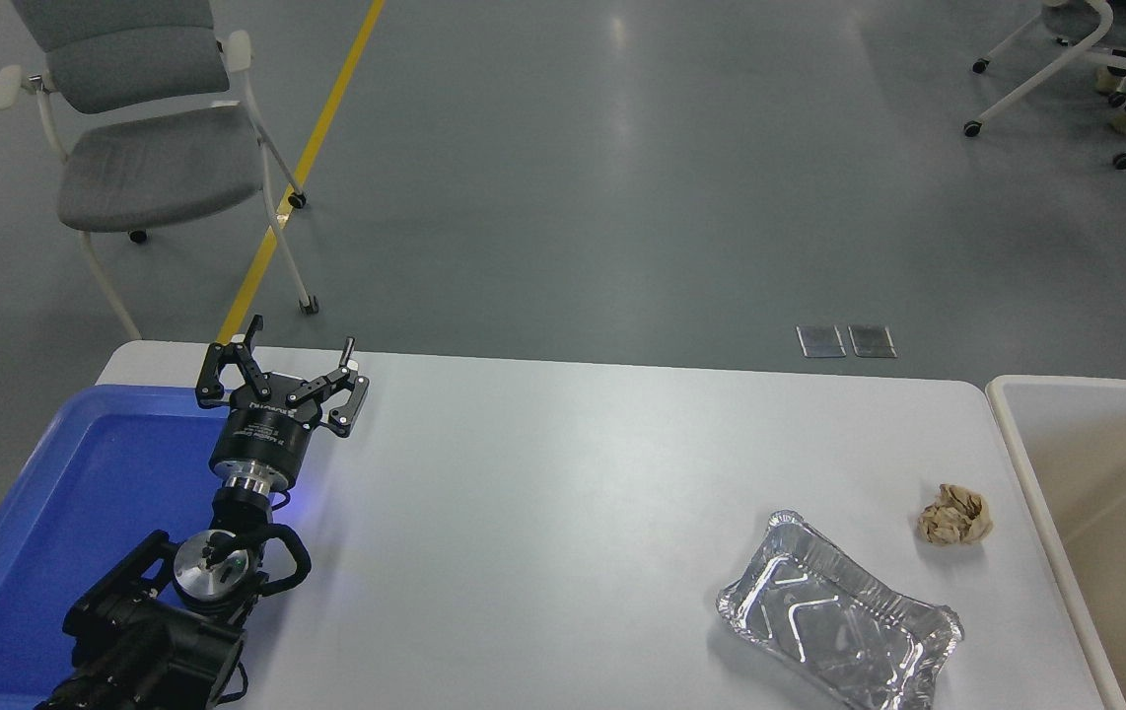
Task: Pick up paper cup place in dustbin
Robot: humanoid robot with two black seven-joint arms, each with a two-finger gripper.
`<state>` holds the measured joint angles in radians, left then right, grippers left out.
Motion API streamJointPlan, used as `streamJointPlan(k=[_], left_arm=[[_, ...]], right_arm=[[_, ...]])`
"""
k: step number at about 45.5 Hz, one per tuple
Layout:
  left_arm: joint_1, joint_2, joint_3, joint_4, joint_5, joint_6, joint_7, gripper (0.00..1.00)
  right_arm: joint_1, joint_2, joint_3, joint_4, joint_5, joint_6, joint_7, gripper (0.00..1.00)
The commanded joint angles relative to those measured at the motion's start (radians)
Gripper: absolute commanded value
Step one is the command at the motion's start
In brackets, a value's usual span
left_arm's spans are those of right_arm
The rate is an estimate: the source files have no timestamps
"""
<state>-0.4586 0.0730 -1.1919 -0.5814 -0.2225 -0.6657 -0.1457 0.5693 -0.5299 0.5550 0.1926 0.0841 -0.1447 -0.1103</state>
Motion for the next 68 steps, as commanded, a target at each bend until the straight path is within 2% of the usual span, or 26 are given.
streamJointPlan(k=[1,6,16,25,39,46,54,59,61,66,68], left_arm=[[0.0,0.001,0.0,0.0,0.0,0.0,0.0,0.99],[0.0,-0.001,0.0,0.0,0.0,0.0,0.0,0.99],[0.0,0.001,0.0,0.0,0.0,0.0,0.0,0.99],[0.0,0.001,0.0,0.0,0.002,0.0,0.0,0.99],[0.0,0.001,0.0,0.0,0.002,0.0,0.0,0.99],[0.0,-0.001,0.0,0.0,0.002,0.0,0.0,0.99],[0.0,0.001,0.0,0.0,0.002,0.0,0.002,0.99],[0.0,-0.001,0.0,0.0,0.002,0.0,0.0,0.99],[0.0,0.001,0.0,0.0,0.002,-0.002,0.0,0.99],[0.0,0.001,0.0,0.0,0.002,-0.002,0.0,0.99],[0.0,0.001,0.0,0.0,0.002,0.0,0.0,0.99]], right_arm=[[0.067,-0.221,-0.112,0.282,-0.004,0.001,0.0,1.0],[0.109,-0.341,-0.139,0.457,-0.007,0.002,0.0,1.0],[0.248,-0.47,-0.222,0.683,-0.122,0.002,0.0,1.0],[0.425,-0.625,-0.395,0.918,-0.136,0.005,0.001,1.0],[0.869,-0.674,-0.857,1.1,-0.293,0.068,0.001,1.0],[1.104,-0.641,-1.084,1.151,-0.323,0.148,0.001,1.0],[1.357,-0.516,-1.352,1.153,-0.32,0.221,0.001,1.0],[1.495,-0.391,-1.538,1.153,-0.319,0.229,0.003,1.0],[1.546,-0.333,-1.615,1.154,-0.314,0.232,0.015,1.0],[1.632,-0.168,-1.776,1.16,-0.308,0.263,0.09,1.0],[1.655,-0.122,-1.813,1.173,-0.308,0.281,0.107,1.0]])
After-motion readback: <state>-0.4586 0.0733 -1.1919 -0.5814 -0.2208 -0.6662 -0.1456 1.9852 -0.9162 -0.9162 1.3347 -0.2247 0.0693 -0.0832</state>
